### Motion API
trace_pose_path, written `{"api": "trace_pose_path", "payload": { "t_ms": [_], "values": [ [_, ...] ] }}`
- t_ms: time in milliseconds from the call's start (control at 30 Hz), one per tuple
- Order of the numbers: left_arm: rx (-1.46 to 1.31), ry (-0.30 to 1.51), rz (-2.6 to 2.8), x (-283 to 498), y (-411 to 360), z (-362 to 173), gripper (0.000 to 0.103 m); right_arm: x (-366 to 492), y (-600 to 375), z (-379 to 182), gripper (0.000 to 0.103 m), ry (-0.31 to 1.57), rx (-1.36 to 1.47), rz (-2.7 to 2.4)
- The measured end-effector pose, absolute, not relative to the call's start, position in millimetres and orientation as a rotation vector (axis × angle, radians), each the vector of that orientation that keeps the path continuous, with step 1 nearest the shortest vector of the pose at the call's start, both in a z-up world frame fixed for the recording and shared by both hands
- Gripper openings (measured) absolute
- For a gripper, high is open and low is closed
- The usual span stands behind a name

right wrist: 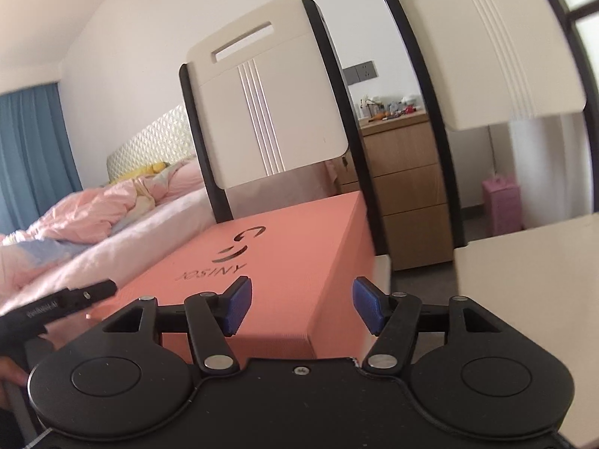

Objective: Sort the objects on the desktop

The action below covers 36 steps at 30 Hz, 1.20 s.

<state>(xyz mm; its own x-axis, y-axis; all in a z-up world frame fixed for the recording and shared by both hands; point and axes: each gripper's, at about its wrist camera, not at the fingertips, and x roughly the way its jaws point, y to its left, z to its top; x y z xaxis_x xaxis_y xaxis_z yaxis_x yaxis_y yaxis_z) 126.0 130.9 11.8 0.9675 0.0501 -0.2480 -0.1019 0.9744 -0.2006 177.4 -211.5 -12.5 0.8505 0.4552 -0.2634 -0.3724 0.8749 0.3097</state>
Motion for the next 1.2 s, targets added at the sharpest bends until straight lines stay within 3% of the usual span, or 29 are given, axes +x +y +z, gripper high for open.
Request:
{"api": "trace_pose_path", "payload": {
  "t_ms": [133,233,700,1200],
  "values": [
    [-0.247,0.23,0.081,101,123,16,0.101,155,-213,-2,0.063,0.322,0.199,0.425],
    [-0.243,0.224,0.073,82,114,22,0.102,138,-215,7,0.069,0.309,0.158,0.413],
    [-0.161,0.179,0.008,15,68,49,0.102,66,-215,26,0.082,0.229,0.115,0.448],
    [-0.109,0.156,0.013,-3,57,48,0.103,21,-213,26,0.099,0.126,0.133,0.412]
  ]
}}
